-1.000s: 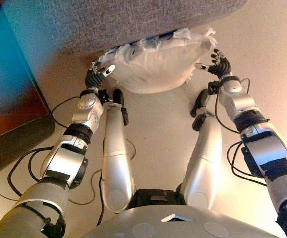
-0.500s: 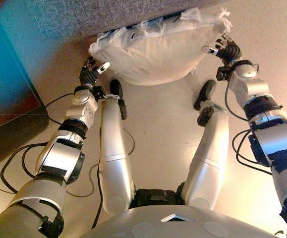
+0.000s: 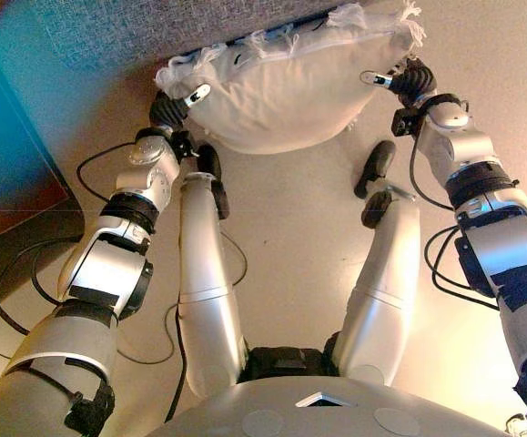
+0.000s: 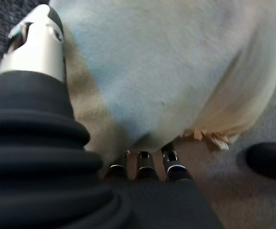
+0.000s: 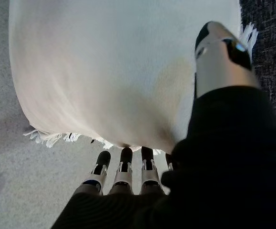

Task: Pick up the cushion and take it to the sofa

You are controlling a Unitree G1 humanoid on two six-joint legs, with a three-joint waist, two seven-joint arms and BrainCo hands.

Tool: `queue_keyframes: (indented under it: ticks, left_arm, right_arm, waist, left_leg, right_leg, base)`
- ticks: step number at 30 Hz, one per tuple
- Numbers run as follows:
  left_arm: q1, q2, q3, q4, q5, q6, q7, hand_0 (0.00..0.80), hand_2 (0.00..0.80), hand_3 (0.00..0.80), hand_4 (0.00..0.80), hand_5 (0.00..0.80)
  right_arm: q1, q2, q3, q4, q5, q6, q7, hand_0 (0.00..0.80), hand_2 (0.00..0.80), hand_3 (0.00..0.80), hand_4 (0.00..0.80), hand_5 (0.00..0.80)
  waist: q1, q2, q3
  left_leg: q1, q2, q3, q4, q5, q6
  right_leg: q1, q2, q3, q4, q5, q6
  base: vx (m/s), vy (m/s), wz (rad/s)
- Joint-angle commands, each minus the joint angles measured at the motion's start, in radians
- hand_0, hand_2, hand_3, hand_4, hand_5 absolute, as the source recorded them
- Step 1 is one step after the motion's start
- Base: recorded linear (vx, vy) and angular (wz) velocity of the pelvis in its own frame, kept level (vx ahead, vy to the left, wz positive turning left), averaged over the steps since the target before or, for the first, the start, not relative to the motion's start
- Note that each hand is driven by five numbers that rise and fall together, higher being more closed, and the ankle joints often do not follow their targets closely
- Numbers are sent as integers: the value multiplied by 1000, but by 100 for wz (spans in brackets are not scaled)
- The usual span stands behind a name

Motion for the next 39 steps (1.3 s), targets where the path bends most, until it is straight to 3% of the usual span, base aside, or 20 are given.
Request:
queue_keyframes:
  ticks: [1, 5, 6, 7, 8, 19, 29, 36, 39]
  left_arm:
    - [-43, -13, -12, -28, -27, -38, -62, 0, 0, 0, 0, 0]
    - [-44, -19, -43, -86, -29, -42, -116, 0, 0, 0, 0, 0]
    - [-44, -20, -50, -97, -31, -40, -122, 307, 307, 307, 307, 307]
    - [-43, -22, -57, -107, -32, -40, -125, 668, 668, 668, 668, 668]
    - [-46, -20, -62, -111, -36, -41, -128, 800, 800, 800, 800, 800]
    - [-14, -17, -58, -122, -29, -64, -113, 800, 800, 800, 800, 800]
    - [99, -21, -33, -221, 84, -174, -47, 800, 800, 800, 800, 800]
    - [252, -49, 32, -333, 133, -256, 14, 800, 800, 800, 800, 800]
    - [334, -63, 68, -394, 161, -285, 40, 800, 800, 800, 800, 800]
  right_arm:
    - [-26, -8, 18, -62, 21, -17, 60, 0, 0, 0, 0, 0]
    - [-18, -4, 39, -106, 24, -12, 113, 0, 0, 0, 0, 0]
    - [-14, -2, 43, -114, 28, -16, 124, 389, 389, 389, 389, 389]
    - [-13, 0, 47, -123, 32, -24, 137, 800, 800, 800, 800, 800]
    - [-12, 0, 50, -128, 35, -30, 144, 800, 800, 800, 800, 800]
    - [37, 6, 34, -129, 100, -56, 218, 800, 800, 800, 800, 800]
    - [219, 19, -41, -312, 169, -202, 110, 800, 800, 800, 800, 800]
    - [398, 57, -118, -446, 158, -290, 89, 800, 800, 800, 800, 800]
    - [468, 89, -150, -509, 144, -305, 80, 800, 800, 800, 800, 800]
  waist:
    - [9, 44, -7]
    - [9, 43, -7]
    - [9, 43, -7]
    - [10, 42, -7]
    - [9, 42, -7]
    - [12, 36, -7]
    - [2, 13, -7]
    - [-10, -16, -7]
    - [-5, -34, -17]
  left_leg:
    - [13, 12, 47, -131, 145, 65]
    - [21, 12, 48, -148, 152, 63]
    - [23, 12, 49, -150, 153, 63]
    - [24, 13, 49, -151, 154, 62]
    - [26, 14, 49, -150, 155, 61]
    - [60, 27, 47, -169, 161, 51]
    - [157, 43, 52, -231, 165, 38]
    - [409, 78, 70, -449, 213, 17]
    - [541, 70, 81, -554, 236, 9]
  right_leg:
    - [-4, 20, 24, 122, -34, -90]
    - [1, 18, 20, 107, -23, -88]
    - [3, 17, 19, 105, -21, -88]
    - [3, 16, 18, 103, -19, -87]
    - [5, 15, 18, 102, -18, -87]
    - [37, 6, 5, 74, -2, -79]
    - [133, 19, -24, 12, 13, -68]
    - [370, 30, -66, -197, 38, -40]
    - [503, 39, -95, -329, 54, -36]
  base:
    - [0, 0, 0]
    - [0, 0, 0]
    - [0, 0, 0]
    - [0, 0, 0]
    - [0, 0, 0]
    - [0, 0, 0]
    - [-31, -37, -3]
    - [-3, -50, -8]
    - [60, -72, -19]
